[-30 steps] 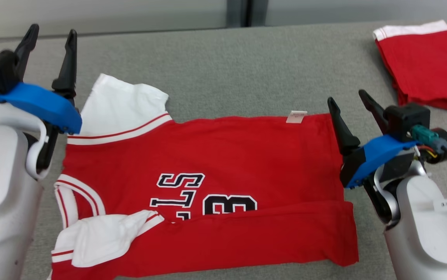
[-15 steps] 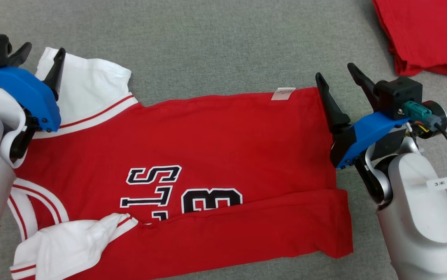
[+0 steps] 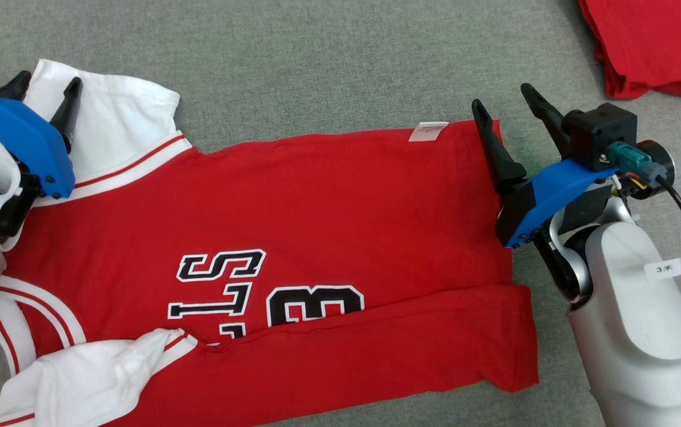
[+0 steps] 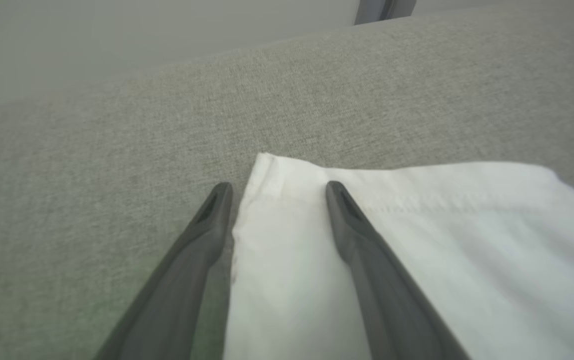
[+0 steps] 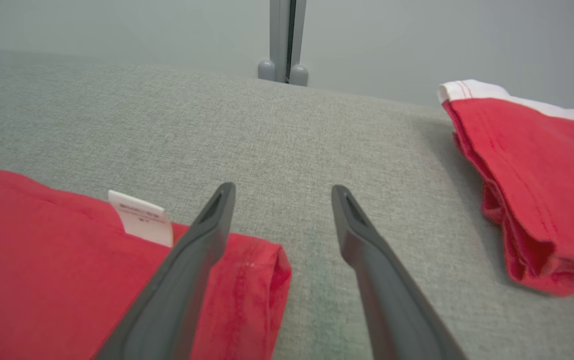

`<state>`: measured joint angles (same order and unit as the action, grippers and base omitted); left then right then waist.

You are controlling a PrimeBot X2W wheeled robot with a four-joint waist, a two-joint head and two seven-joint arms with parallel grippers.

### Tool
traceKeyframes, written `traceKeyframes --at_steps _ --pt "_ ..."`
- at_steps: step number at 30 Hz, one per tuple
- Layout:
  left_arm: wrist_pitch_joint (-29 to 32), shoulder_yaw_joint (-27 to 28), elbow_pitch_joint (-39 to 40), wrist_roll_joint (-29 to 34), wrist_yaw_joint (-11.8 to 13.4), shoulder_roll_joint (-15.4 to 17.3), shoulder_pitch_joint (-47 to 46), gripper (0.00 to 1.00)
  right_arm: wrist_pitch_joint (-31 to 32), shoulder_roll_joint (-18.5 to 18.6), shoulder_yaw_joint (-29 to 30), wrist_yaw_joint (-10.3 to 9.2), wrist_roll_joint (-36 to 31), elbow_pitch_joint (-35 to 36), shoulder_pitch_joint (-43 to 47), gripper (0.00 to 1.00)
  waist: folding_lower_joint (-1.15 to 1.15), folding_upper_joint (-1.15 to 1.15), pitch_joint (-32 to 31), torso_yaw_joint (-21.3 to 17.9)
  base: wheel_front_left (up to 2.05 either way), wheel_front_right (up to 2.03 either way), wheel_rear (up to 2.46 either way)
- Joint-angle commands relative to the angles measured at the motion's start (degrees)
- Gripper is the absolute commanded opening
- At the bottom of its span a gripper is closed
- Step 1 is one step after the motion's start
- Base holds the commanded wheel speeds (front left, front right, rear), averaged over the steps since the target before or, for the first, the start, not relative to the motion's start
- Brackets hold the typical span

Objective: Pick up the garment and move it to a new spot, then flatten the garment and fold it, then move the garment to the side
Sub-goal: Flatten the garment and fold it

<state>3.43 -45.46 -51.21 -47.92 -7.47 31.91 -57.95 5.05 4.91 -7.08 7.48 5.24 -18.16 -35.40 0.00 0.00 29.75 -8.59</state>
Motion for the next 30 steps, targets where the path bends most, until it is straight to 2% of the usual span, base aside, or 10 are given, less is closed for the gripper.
traceKeyframes --at_steps 1,5,6,7,8,19,30 --pt "0.6 -1.2 -1.3 0.3 0.1 0.2 -0.1 1.0 0.2 0.0 -0.1 0.03 0.2 -0.1 -1.1 1.0 0.0 0.0 0.3 0.0 0.0 0.0 0.0" --pt "1.7 -2.9 -2.3 -2.3 0.1 -0.9 -0.5 1.0 0.6 0.0 -0.4 0.03 0.4 -0.4 -1.3 1.0 0.0 0.0 0.5 0.0 0.0 0.0 0.0" --pt "2.1 -3.8 -2.4 -2.4 0.1 -1.0 -0.6 0.76 0.7 0.0 -0.5 0.03 0.4 -0.4 -1.3 1.0 0.0 0.0 0.5 0.0 0.0 0.0 0.0" --pt "1.9 -4.3 -2.4 -2.8 0.1 -1.0 -0.6 0.42 1.0 -0.1 -0.7 0.03 0.6 -0.6 -1.2 1.0 0.0 0.0 0.3 0.0 0.0 0.0 0.0" --pt "1.5 -4.8 -2.4 -3.3 0.1 -1.1 -0.7 0.0 1.5 0.0 -0.9 0.03 0.9 -0.9 -1.1 1.0 0.0 0.0 0.2 0.1 0.0 0.0 0.0" --pt "-6.7 -8.3 -0.8 -4.8 0.1 -0.7 -3.8 0.0 8.4 1.8 -3.3 0.03 3.9 -2.4 0.0 1.0 0.0 0.0 -1.6 1.9 0.0 0.0 0.0" --pt "-13.1 -11.5 0.5 -5.1 0.1 -1.4 -4.9 0.0 13.1 3.1 -2.1 0.02 3.8 -4.2 1.0 0.99 0.0 0.0 -2.3 4.3 0.0 0.0 0.0"
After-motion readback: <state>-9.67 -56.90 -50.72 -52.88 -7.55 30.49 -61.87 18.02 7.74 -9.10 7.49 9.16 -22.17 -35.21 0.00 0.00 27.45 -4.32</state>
